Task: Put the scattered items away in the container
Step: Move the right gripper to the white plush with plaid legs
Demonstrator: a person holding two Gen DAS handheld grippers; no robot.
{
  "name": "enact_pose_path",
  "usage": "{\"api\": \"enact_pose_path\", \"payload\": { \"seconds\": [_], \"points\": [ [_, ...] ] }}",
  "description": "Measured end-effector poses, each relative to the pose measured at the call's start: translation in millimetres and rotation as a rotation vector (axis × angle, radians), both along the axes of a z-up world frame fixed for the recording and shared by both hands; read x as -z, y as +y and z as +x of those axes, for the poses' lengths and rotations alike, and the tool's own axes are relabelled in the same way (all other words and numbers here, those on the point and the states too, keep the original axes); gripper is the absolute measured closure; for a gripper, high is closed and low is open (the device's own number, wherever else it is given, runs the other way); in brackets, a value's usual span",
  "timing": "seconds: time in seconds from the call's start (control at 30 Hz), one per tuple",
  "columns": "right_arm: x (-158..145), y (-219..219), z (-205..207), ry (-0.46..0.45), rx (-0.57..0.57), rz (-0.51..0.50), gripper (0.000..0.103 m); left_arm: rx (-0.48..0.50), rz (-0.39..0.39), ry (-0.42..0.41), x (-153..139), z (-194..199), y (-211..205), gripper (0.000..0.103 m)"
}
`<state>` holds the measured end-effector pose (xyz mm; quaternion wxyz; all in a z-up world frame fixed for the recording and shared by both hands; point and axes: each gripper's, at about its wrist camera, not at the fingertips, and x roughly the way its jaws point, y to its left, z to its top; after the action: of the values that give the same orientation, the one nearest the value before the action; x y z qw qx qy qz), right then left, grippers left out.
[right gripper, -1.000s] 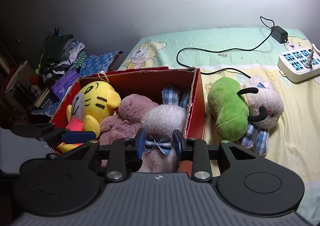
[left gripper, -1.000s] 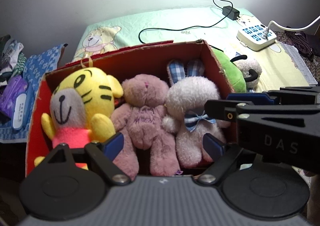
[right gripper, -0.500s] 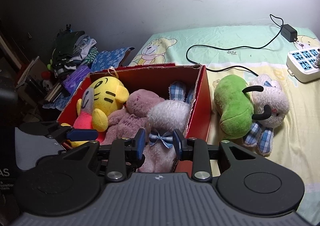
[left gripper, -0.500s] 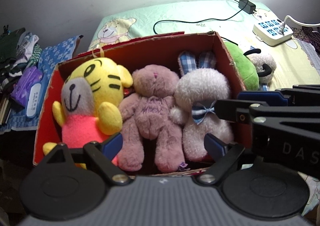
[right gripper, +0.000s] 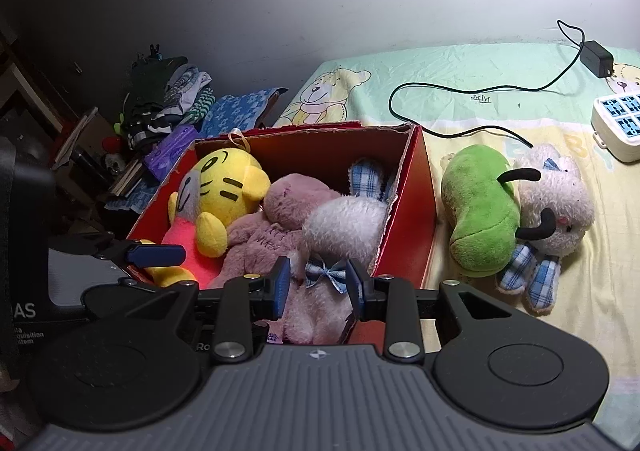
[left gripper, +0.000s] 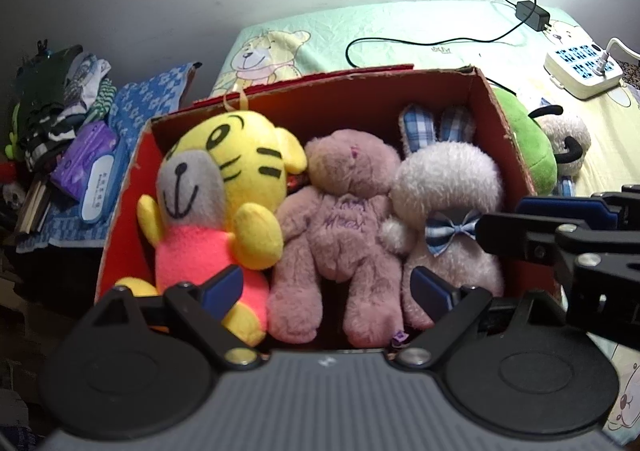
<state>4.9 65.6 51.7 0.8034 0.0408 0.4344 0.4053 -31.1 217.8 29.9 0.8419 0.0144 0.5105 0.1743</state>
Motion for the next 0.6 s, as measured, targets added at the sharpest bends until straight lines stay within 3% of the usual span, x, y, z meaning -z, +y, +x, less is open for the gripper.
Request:
{"api": "enact_pose_path", "payload": {
  "seconds": [0.2,0.4,0.6],
  "points": [
    [1,-5,3,0.011,-0.019,0.033,0.070,-0.012,0.011,0.001,-2,0,-2,0.012],
    [-4,-36,11,0.013,0.014,0.093,0.070,0.029,0.004,-0.061,-21,-1,-15,0.016],
    [6,-81,32,0.055,0.126,0.098,0.070,0.118,-0.097,-0.129,-41,8,-41,0.022]
  ]
}}
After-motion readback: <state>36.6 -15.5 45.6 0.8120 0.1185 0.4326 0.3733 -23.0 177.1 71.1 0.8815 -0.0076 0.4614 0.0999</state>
